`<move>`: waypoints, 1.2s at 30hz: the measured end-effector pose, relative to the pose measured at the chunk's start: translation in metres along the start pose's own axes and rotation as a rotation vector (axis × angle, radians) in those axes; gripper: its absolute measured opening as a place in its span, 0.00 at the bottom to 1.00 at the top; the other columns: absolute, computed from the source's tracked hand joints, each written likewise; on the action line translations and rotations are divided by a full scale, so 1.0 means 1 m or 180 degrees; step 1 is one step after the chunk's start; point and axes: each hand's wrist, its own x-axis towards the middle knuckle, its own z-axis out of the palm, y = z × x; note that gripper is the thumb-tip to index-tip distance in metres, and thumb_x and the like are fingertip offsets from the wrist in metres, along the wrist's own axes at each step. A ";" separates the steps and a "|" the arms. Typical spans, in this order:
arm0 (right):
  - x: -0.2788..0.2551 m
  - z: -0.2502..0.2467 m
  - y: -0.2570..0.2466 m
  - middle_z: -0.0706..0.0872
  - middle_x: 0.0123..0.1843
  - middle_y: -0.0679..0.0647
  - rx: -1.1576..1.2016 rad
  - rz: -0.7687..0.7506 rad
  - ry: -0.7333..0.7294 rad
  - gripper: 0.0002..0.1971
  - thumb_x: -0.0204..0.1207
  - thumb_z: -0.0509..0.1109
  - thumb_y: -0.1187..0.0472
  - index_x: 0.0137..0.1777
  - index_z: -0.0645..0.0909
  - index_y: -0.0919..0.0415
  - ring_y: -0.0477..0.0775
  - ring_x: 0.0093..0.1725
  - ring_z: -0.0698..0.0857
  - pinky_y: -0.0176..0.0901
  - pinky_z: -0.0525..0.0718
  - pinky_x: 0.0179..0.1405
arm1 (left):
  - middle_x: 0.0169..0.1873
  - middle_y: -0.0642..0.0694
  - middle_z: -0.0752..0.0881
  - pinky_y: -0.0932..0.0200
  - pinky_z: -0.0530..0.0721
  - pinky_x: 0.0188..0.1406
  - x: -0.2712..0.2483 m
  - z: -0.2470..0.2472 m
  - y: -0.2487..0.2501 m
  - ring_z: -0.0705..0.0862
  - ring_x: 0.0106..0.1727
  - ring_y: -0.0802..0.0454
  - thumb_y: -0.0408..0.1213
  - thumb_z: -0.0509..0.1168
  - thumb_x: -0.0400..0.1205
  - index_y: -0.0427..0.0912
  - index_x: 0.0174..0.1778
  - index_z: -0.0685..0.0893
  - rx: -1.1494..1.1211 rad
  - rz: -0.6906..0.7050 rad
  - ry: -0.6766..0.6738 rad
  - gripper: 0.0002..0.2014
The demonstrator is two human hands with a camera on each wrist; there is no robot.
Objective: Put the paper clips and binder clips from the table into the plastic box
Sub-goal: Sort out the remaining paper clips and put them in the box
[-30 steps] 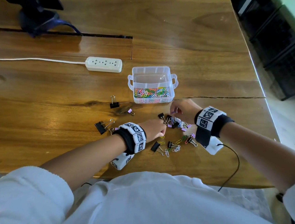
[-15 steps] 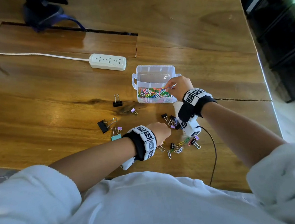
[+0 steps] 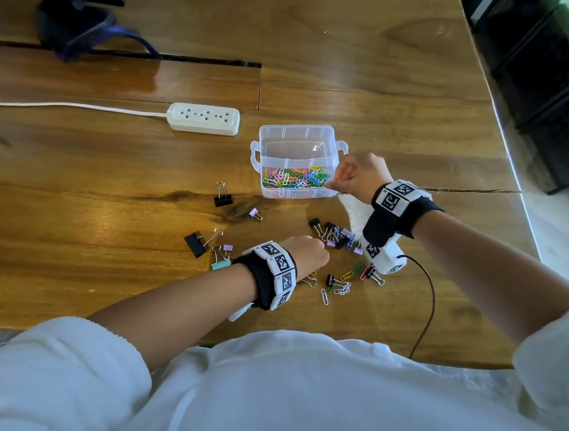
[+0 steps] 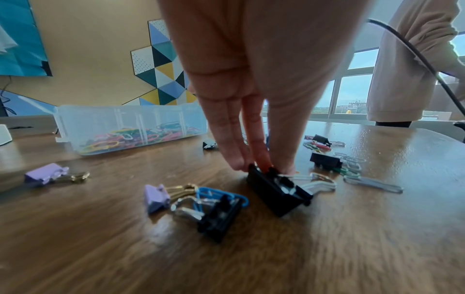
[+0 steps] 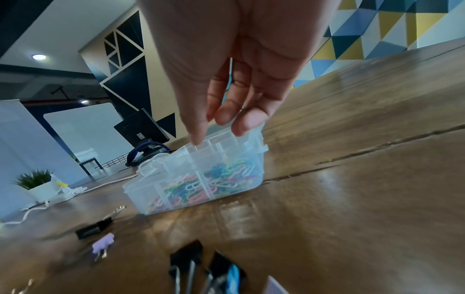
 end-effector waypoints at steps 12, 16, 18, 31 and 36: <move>-0.061 -0.004 0.052 0.82 0.43 0.47 -0.0948 -0.0070 -0.0938 0.08 0.69 0.75 0.62 0.46 0.81 0.54 0.50 0.44 0.82 0.43 0.83 0.49 | 0.66 0.38 0.76 0.48 0.79 0.61 0.000 -0.003 0.005 0.76 0.66 0.41 0.25 0.56 0.84 0.33 0.66 0.76 0.0159 0.0101 -0.0087 0.15; -0.069 0.007 0.053 0.80 0.48 0.48 -0.1066 0.0164 -0.1029 0.18 0.66 0.77 0.54 0.54 0.79 0.55 0.50 0.46 0.79 0.42 0.79 0.47 | 0.62 0.37 0.79 0.49 0.83 0.52 -0.004 0.009 0.005 0.79 0.61 0.41 0.25 0.54 0.85 0.33 0.62 0.79 0.0350 0.0200 0.0253 0.13; -0.072 0.014 0.053 0.80 0.48 0.49 -0.1053 0.0245 -0.1002 0.20 0.65 0.78 0.50 0.54 0.78 0.54 0.52 0.48 0.79 0.45 0.81 0.49 | 0.61 0.36 0.80 0.49 0.83 0.50 -0.002 0.013 0.004 0.80 0.59 0.40 0.25 0.55 0.84 0.33 0.61 0.80 0.0418 0.0194 0.0291 0.13; -0.079 0.008 0.063 0.85 0.41 0.51 -0.0651 0.0522 -0.0789 0.05 0.66 0.74 0.65 0.42 0.84 0.60 0.50 0.41 0.82 0.37 0.81 0.43 | 0.60 0.36 0.81 0.50 0.82 0.52 0.004 0.002 0.005 0.81 0.61 0.38 0.23 0.56 0.83 0.30 0.61 0.80 0.0308 0.0131 0.0118 0.13; -0.078 0.005 0.071 0.83 0.44 0.50 -0.0754 0.0512 -0.0631 0.10 0.66 0.75 0.61 0.47 0.81 0.56 0.52 0.46 0.80 0.37 0.73 0.42 | 0.59 0.37 0.81 0.49 0.83 0.54 0.004 0.004 0.002 0.81 0.62 0.39 0.25 0.63 0.81 0.31 0.61 0.79 0.0205 0.0101 0.0073 0.13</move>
